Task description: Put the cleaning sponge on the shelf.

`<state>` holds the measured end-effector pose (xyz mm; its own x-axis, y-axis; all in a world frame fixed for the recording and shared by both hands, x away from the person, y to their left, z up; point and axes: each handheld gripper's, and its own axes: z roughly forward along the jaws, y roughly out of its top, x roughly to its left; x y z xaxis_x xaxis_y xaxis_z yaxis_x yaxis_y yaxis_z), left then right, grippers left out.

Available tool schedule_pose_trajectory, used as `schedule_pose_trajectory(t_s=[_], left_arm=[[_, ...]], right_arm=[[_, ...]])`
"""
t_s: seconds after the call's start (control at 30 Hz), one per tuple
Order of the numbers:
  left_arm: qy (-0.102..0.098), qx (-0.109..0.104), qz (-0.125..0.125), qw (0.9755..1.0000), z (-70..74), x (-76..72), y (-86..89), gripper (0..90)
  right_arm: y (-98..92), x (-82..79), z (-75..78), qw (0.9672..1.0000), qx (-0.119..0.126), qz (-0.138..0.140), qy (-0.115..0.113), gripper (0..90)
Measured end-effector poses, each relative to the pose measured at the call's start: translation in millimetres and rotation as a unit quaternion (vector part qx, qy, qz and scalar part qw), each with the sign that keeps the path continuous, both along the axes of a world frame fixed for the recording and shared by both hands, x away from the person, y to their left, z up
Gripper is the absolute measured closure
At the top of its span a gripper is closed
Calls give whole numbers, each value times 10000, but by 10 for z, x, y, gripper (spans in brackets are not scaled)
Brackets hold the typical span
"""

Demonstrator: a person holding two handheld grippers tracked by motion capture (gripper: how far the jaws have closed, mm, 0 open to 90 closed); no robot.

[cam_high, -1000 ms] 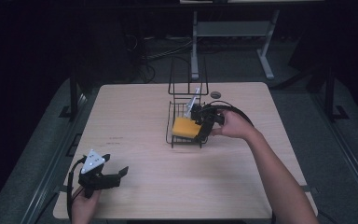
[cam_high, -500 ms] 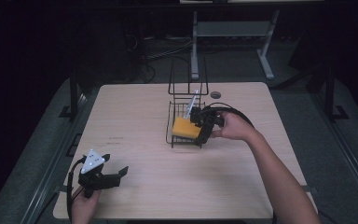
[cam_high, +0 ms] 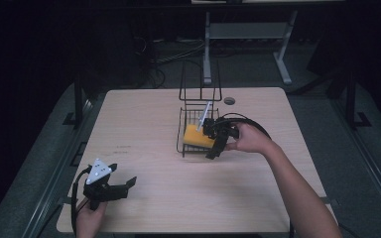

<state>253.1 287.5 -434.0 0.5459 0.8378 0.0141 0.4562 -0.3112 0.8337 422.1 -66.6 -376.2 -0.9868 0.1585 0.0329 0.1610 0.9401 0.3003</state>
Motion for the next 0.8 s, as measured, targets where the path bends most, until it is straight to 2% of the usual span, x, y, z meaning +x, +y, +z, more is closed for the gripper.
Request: schedule_pose_trajectory(t_s=[0.2, 0.63, 0.8], left_arm=[[-13, -9, -2, 10000, 3, -1, 7, 141], [-12, 2, 1, 10000, 2, -1, -2, 141], [0, 16, 1, 10000, 1, -3, 2, 141]], right_arm=[[32, -76, -6, 9999, -106, 45, -59, 175], [-22, -245, 1, 9997, 63, 199, -123, 175], [-68, -311, 3, 9999, 38, 82, -105, 175]])
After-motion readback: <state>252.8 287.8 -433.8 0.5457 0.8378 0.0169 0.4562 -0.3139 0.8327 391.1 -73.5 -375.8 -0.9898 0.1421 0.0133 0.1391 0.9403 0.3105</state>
